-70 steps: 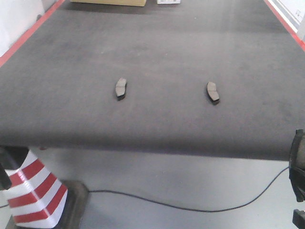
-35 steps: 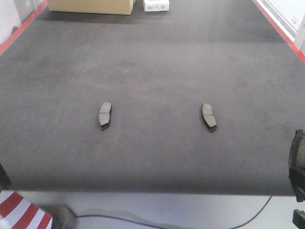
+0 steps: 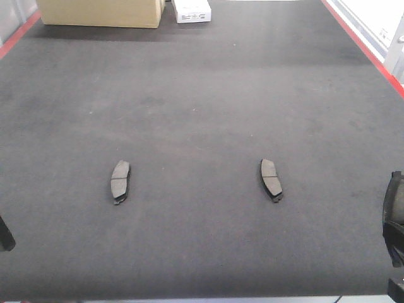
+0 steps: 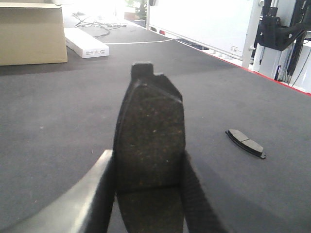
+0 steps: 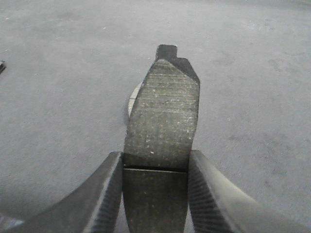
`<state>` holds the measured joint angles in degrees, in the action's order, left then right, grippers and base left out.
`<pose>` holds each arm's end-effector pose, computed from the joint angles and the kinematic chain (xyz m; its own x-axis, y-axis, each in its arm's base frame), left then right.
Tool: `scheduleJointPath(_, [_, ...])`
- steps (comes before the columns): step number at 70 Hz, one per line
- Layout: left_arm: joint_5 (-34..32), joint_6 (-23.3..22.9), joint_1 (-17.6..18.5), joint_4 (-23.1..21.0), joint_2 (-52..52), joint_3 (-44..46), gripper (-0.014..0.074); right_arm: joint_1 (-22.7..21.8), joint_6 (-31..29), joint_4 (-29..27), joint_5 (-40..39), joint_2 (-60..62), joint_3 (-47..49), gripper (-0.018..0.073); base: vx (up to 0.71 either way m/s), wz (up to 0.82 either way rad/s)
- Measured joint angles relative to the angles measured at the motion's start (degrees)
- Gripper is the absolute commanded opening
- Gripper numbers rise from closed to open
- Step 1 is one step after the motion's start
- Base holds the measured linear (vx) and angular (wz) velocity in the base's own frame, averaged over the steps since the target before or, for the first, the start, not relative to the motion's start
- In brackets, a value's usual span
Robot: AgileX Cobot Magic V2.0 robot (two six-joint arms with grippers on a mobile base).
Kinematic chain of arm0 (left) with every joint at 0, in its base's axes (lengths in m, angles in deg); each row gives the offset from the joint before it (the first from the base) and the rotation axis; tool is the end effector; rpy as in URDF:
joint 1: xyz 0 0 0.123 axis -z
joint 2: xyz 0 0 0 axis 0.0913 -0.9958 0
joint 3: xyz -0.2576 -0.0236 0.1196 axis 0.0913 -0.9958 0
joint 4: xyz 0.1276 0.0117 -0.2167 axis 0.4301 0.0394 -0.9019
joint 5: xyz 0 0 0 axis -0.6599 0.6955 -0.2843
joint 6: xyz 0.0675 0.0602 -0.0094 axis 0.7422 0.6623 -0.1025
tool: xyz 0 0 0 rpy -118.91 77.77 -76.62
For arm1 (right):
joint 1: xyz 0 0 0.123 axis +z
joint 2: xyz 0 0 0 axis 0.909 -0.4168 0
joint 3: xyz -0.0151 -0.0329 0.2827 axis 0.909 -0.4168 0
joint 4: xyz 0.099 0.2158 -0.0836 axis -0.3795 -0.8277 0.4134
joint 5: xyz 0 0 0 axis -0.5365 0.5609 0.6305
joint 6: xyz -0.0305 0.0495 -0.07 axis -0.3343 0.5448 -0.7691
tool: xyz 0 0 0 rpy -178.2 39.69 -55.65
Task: Move and align brake pads A on conveyor
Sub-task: 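Turn and stop at the conveyor belt beside the two placed pads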
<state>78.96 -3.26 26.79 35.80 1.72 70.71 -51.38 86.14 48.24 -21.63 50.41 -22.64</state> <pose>0.0674 -0.0290 0.2806 -0.1281 0.0022 -0.9918 0.3842 0.9220 -0.0476 0.0886 0.0186 0.2734 -0.4085 -0.1103 -0.9061 -0.2127 0.9768 -0.0230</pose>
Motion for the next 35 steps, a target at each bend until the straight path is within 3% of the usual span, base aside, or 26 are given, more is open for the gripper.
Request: scheduleJointPath(35, [0.00,0.00,0.00,0.00,0.00,0.00,0.0003,0.00,0.00,0.00,0.00,0.00,0.00,0.0035,0.05,-0.03])
